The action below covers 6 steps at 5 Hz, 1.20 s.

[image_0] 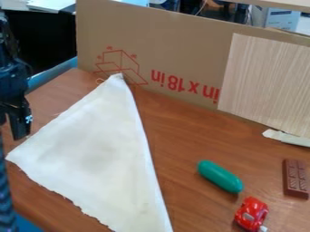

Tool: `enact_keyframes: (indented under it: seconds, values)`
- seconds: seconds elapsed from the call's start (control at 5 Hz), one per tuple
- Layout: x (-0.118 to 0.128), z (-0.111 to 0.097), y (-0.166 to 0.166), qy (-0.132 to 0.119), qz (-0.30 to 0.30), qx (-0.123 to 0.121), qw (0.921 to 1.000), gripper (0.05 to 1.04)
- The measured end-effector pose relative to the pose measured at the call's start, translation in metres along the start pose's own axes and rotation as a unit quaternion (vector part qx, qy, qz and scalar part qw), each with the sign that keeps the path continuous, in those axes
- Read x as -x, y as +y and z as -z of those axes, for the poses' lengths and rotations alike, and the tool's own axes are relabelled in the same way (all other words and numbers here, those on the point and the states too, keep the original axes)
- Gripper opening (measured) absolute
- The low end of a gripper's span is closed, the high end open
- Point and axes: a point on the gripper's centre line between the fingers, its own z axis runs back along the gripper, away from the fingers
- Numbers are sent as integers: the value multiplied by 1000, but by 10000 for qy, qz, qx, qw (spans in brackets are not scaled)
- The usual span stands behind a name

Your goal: Unfold the cloth from bottom left to top right

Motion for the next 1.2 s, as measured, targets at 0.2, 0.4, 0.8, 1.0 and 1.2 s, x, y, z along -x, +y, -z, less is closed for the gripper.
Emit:
enact_keyframes:
  seconds: [0.2,0.4,0.8,1.0,1.2]
  values:
    - [2,9,-4,93,25,93,9999,1000]
    - [17,15,-21,0,235,222,9995,1000]
    - [31,17,-30,-677,131,275,9972,1000]
    - [28,17,-27,-911,26,303,9954,1000]
    - [23,18,-19,-1087,-160,336,9934,1000]
